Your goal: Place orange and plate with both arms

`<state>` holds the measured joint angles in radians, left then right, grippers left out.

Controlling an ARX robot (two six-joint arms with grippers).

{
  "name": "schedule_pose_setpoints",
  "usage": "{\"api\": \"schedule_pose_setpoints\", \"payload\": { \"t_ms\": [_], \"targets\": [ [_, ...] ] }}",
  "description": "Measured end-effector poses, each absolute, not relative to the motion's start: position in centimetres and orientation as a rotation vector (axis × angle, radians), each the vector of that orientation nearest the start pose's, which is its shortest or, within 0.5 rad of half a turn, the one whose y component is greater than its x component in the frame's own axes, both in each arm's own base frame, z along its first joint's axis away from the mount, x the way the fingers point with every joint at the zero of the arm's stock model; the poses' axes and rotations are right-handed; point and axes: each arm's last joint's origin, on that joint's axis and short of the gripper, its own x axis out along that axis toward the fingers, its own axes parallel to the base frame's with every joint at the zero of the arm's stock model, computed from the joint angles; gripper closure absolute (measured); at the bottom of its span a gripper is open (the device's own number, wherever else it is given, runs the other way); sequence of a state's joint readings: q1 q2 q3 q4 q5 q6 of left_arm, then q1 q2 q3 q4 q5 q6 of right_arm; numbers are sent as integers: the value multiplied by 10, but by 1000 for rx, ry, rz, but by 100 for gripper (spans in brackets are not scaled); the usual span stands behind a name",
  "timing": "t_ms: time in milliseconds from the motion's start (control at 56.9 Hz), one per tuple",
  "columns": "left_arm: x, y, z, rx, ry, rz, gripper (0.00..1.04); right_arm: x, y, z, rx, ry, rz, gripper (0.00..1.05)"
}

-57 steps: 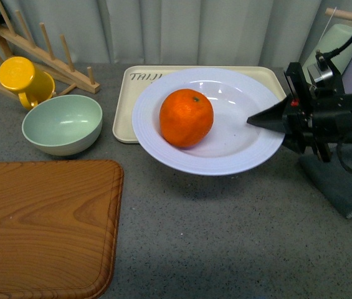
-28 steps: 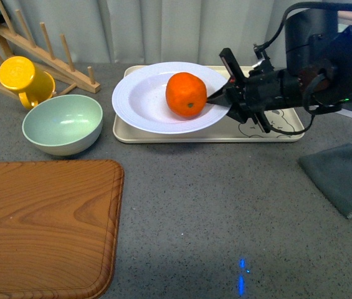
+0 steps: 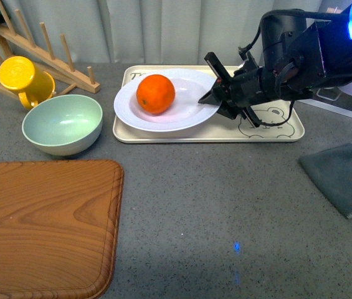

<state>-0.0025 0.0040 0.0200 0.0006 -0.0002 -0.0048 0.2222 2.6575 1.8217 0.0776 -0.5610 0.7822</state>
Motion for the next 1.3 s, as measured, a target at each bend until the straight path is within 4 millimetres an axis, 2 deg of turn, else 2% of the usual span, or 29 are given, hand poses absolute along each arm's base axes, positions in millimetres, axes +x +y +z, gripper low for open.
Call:
{"api": "schedule_pose_setpoints", "payload": {
  "t_ms": [140,316,386,474,580,597,702,825,896,1019,1124,1300],
  "targets": [
    [97,0,170,-5,-17,-2,6,512,130,23,824,1011,409,78],
    [97,0,170,-5,-17,-2,6,500,116,31,797,988,387,51],
    [97,0,170,-5,-17,-2,6,493,109,44,757,951,372,41],
    [97,0,170,-5,-17,-2,6,482,99,69,701,879,376,26],
    [97,0,170,-5,-17,-2,6,462,86,112,572,757,354,8],
    [97,0,170,-5,-17,-2,6,454,83,114,531,744,327,7],
    [97,0,170,-5,-17,-2,6,421,72,137,315,633,254,9],
    [97,0,170,-5,-17,-2,6,376,57,150,88,536,180,9],
    [97,0,170,-5,-17,-2,6,352,47,153,28,507,155,9],
    [97,0,170,-5,-17,-2,6,307,26,159,-11,463,97,9],
    [97,0,170,-5,-17,-2,6,271,10,156,67,514,93,9],
    [97,0,170,-5,-17,-2,6,221,6,141,108,545,43,9]
  ]
}}
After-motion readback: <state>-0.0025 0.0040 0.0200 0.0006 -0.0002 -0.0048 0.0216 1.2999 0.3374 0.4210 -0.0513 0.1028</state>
